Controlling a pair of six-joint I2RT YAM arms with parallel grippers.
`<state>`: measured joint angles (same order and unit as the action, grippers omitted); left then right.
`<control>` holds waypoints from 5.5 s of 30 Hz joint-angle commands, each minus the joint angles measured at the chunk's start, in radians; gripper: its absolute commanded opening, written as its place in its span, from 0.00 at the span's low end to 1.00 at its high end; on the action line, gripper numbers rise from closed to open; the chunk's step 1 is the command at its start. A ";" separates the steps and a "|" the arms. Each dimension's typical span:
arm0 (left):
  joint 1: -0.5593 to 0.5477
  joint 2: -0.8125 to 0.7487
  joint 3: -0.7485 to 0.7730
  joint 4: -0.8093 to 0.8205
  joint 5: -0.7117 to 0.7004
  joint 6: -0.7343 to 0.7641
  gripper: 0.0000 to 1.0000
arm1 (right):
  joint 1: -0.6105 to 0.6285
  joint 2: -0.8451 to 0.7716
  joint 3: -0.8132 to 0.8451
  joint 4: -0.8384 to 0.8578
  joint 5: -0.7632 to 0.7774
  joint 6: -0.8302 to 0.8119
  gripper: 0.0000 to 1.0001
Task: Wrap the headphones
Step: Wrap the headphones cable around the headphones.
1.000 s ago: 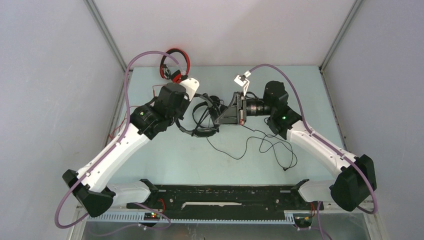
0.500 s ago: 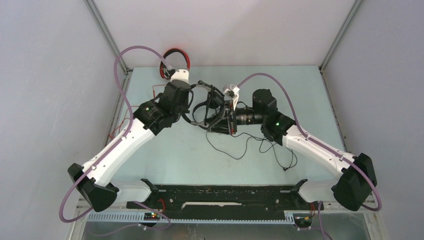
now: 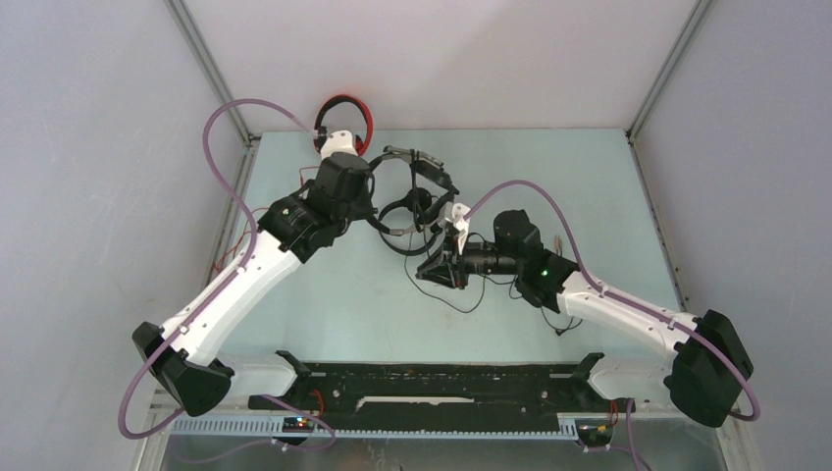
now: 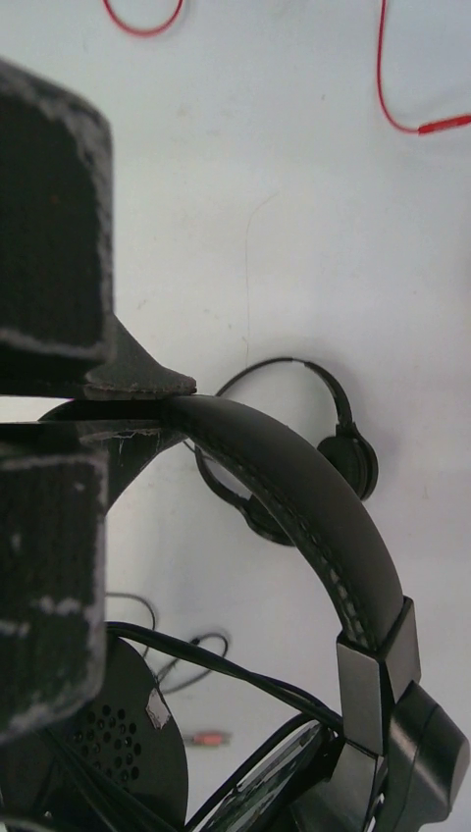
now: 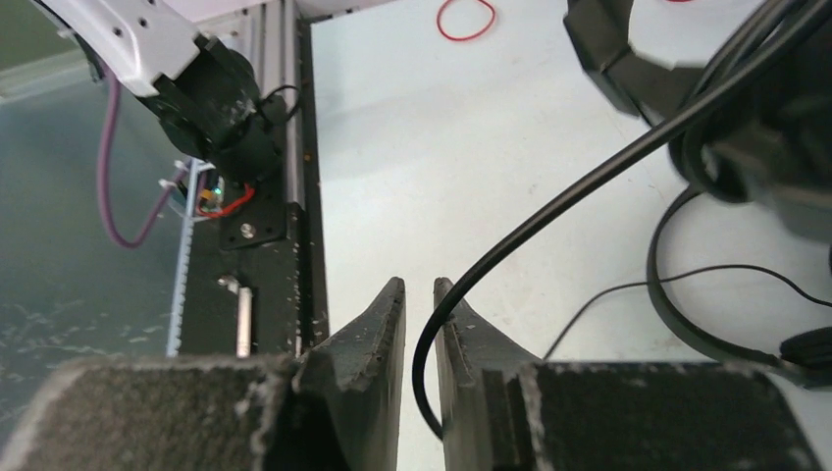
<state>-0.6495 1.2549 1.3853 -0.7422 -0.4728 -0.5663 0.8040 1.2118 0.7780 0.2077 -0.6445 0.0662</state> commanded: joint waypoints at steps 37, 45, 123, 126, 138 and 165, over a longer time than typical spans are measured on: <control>0.204 -0.088 0.256 0.067 0.391 -0.133 0.00 | -0.089 0.236 -0.243 0.400 0.006 -0.282 0.30; 0.272 -0.089 0.288 0.064 0.441 -0.138 0.00 | -0.116 0.297 -0.266 0.496 0.134 -0.228 0.21; -0.133 0.107 0.121 -0.180 -0.149 0.881 0.00 | -0.394 0.095 0.405 -0.301 -0.507 0.444 0.00; -0.129 0.105 0.121 -0.164 -0.176 0.830 0.00 | -0.349 0.118 0.406 -0.221 -0.501 0.515 0.00; -0.071 0.182 0.273 -0.262 -0.307 0.453 0.00 | -0.255 0.197 0.406 0.057 -0.468 0.688 0.06; -0.013 0.011 0.118 0.123 -0.426 0.109 0.00 | -0.156 0.307 0.405 0.019 -0.324 0.658 0.15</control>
<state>-0.6746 1.3701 1.5581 -0.8066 -0.8558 -0.3508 0.6403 1.5101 1.1366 0.2062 -1.0058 0.7490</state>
